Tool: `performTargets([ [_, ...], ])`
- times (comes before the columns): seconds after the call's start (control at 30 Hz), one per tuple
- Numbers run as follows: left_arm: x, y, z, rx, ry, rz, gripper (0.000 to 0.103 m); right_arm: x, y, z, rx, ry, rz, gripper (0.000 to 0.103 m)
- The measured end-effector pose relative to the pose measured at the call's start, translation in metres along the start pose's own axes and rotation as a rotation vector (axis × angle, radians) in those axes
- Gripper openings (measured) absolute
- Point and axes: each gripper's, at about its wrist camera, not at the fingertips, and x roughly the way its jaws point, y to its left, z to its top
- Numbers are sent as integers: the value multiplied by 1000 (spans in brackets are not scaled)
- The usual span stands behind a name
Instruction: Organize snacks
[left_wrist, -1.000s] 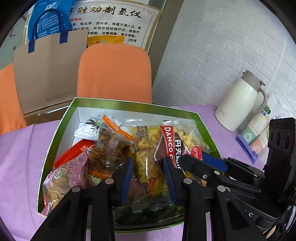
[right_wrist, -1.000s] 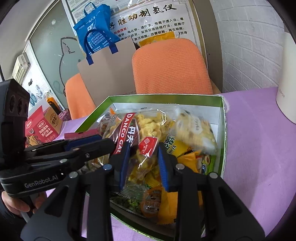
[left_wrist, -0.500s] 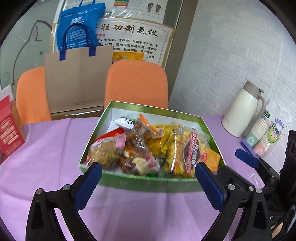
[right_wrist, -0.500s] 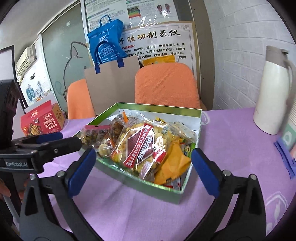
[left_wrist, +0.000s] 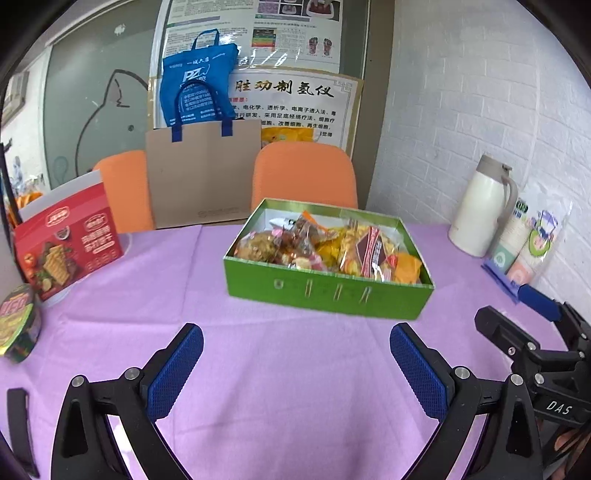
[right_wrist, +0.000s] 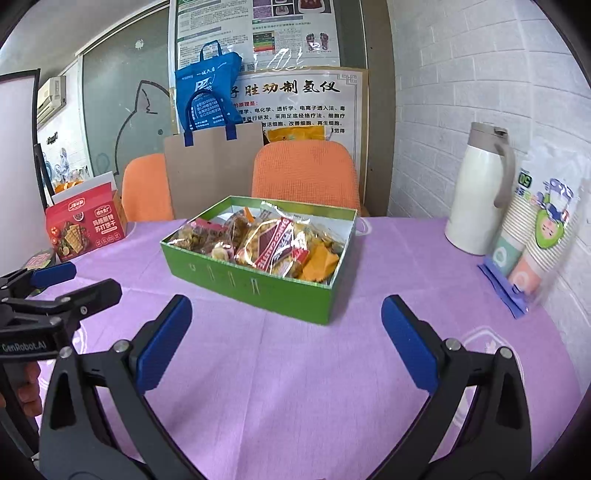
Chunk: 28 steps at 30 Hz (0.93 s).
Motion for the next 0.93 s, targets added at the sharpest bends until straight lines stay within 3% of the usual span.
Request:
performTargets([
  [0.3, -20, -16, -37, 8, 17, 59, 103, -22, 8, -33, 2, 2, -45, 102],
  [0.93, -33, -2, -48, -5, 11, 109, 103, -31, 16, -37, -9, -3, -68, 102],
])
